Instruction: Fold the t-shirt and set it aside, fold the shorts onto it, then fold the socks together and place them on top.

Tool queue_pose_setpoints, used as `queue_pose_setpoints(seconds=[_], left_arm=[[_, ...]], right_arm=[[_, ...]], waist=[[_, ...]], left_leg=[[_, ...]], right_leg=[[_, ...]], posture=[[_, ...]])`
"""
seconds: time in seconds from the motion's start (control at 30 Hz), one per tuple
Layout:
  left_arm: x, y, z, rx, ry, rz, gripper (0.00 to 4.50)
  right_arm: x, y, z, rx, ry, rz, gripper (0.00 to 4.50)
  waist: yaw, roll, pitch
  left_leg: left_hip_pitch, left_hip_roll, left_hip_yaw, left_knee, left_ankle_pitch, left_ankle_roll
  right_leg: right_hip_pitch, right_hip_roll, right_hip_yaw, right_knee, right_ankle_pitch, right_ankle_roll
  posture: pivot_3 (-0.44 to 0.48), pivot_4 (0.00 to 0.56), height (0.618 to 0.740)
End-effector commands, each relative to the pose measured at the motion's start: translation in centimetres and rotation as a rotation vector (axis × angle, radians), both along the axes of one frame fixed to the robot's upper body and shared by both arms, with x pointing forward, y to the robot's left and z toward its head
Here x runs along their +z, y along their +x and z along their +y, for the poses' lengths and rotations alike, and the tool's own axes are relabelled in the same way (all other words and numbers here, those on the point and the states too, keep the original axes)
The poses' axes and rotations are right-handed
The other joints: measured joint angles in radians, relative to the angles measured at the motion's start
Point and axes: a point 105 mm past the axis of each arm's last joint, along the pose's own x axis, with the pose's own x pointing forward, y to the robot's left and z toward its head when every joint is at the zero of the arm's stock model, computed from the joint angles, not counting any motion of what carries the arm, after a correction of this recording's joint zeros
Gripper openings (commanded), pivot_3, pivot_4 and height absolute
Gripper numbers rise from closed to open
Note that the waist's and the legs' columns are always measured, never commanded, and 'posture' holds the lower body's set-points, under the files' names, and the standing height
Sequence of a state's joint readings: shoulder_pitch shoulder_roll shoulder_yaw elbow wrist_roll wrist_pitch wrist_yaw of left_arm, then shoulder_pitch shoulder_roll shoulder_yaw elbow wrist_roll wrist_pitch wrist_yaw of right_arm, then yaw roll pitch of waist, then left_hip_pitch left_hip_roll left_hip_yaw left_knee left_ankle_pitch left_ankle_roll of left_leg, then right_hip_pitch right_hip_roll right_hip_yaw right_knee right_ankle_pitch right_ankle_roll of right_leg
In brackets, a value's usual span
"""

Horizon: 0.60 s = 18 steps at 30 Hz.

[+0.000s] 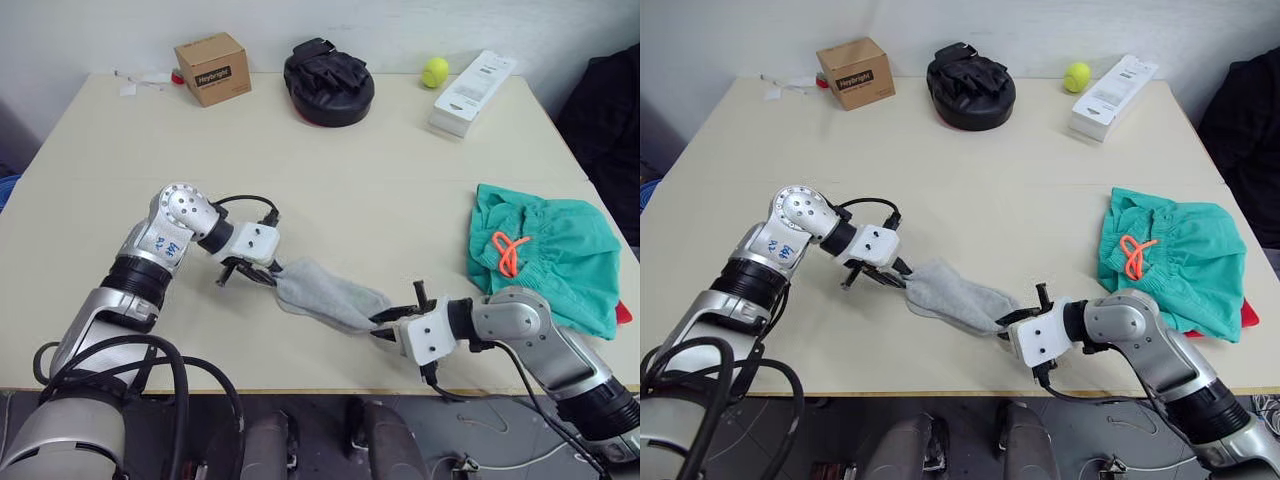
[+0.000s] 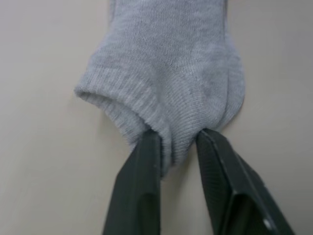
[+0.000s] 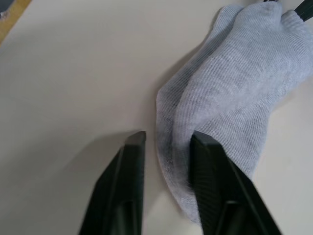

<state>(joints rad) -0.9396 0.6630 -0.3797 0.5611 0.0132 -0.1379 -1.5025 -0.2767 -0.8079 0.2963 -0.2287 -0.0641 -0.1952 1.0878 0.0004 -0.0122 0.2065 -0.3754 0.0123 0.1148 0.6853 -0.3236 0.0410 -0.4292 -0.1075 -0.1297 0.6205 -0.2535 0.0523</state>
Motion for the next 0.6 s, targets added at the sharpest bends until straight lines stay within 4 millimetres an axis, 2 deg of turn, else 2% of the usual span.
queue_pose_setpoints(seconds=[0.03, 0.07, 0.13, 0.23, 0.3, 0.33, 0.43, 0.5, 0.57, 0.6], left_arm=[[2.0, -1.9, 0.6, -0.043, -0.007, 0.092, 2.60], [2.6, -2.3, 0.7, -0.031, -0.027, 0.113, 2.97], [3.8, -2.9, 0.5, -0.013, -0.083, 0.156, 3.47], [5.6, -3.1, -0.5, 0.020, -0.190, 0.213, 3.47], [6.3, -2.6, -1.6, 0.040, -0.255, 0.213, 3.05], [6.0, -2.0, -2.3, 0.058, -0.269, 0.196, 2.85], [4.5, -0.8, -3.7, 0.082, -0.253, 0.151, 1.92], [2.8, -0.6, -4.4, 0.084, -0.207, 0.137, 1.21], [1.0, -0.6, -4.6, 0.083, -0.153, 0.123, 0.62], [-0.1, -0.6, -4.5, 0.086, -0.117, 0.112, 0.29]], right_arm=[[2.3, -0.4, -0.5, -0.027, 0.081, 0.042, 2.75], [2.9, -0.4, -0.7, -0.044, 0.112, 0.068, 3.00], [4.1, -0.4, -0.8, -0.079, 0.171, 0.125, 3.00], [5.9, -0.1, -0.3, -0.130, 0.275, 0.207, 3.00], [6.5, 0.2, 0.4, -0.154, 0.328, 0.255, 2.60], [6.4, 0.3, 1.0, -0.161, 0.337, 0.274, 2.39], [5.6, 0.9, 2.2, -0.177, 0.322, 0.280, 1.35], [5.1, 1.7, 3.2, -0.203, 0.322, 0.270, 0.58], [4.7, 2.4, 4.0, -0.231, 0.321, 0.259, 0.00], [4.3, 2.9, 4.4, -0.248, 0.314, 0.256, 0.00]], waist=[[0.000, 0.000, 0.000], [0.000, 0.000, 0.000], [0.000, 0.000, 0.000], [0.002, 0.000, 0.000], [0.004, 0.000, 0.000], [0.007, 0.000, 0.000], [0.015, 0.000, 0.000], [0.015, 0.000, 0.000], [0.012, 0.000, 0.000], [0.008, 0.000, 0.000]], left_leg=[[0.000, 0.000, 0.000, 0.000, 0.000, 0.000], [0.000, 0.000, 0.000, 0.000, 0.000, 0.000], [0.000, 0.000, 0.000, 0.000, 0.000, 0.000], [0.001, 0.000, -0.001, 0.000, 0.000, 0.000], [0.001, 0.000, -0.001, 0.001, 0.000, 0.000], [0.001, 0.000, -0.001, 0.001, 0.000, 0.000], [0.000, 0.000, -0.001, 0.002, 0.000, 0.000], [0.000, 0.000, -0.001, 0.002, 0.000, 0.000], [-0.001, 0.000, 0.000, 0.002, 0.000, 0.000], [-0.001, 0.000, 0.000, 0.002, 0.000, 0.000]], right_leg=[[0.000, 0.000, 0.000, 0.000, 0.000, 0.000], [0.000, 0.000, 0.000, 0.000, 0.000, 0.000], [0.000, 0.000, 0.001, 0.000, 0.000, 0.000], [0.001, 0.000, 0.001, 0.000, 0.000, 0.000], [0.001, -0.001, 0.000, 0.000, 0.000, 0.000], [0.001, -0.001, 0.000, 0.000, 0.000, 0.000], [0.001, 0.000, 0.000, 0.000, 0.000, 0.000], [0.001, 0.000, 0.000, 0.000, 0.000, 0.000], [0.000, 0.000, 0.001, 0.001, 0.000, 0.000], [-0.001, 0.000, 0.001, 0.001, 0.000, 0.000]], posture=[[0.000, 0.150, 0.740], [0.000, 0.150, 0.740], [0.000, 0.150, 0.740], [0.000, 0.150, 0.740], [0.000, 0.150, 0.740], [0.000, 0.150, 0.740], [0.000, 0.150, 0.740], [0.000, 0.150, 0.740], [0.000, 0.150, 0.740], [0.000, 0.150, 0.740]])
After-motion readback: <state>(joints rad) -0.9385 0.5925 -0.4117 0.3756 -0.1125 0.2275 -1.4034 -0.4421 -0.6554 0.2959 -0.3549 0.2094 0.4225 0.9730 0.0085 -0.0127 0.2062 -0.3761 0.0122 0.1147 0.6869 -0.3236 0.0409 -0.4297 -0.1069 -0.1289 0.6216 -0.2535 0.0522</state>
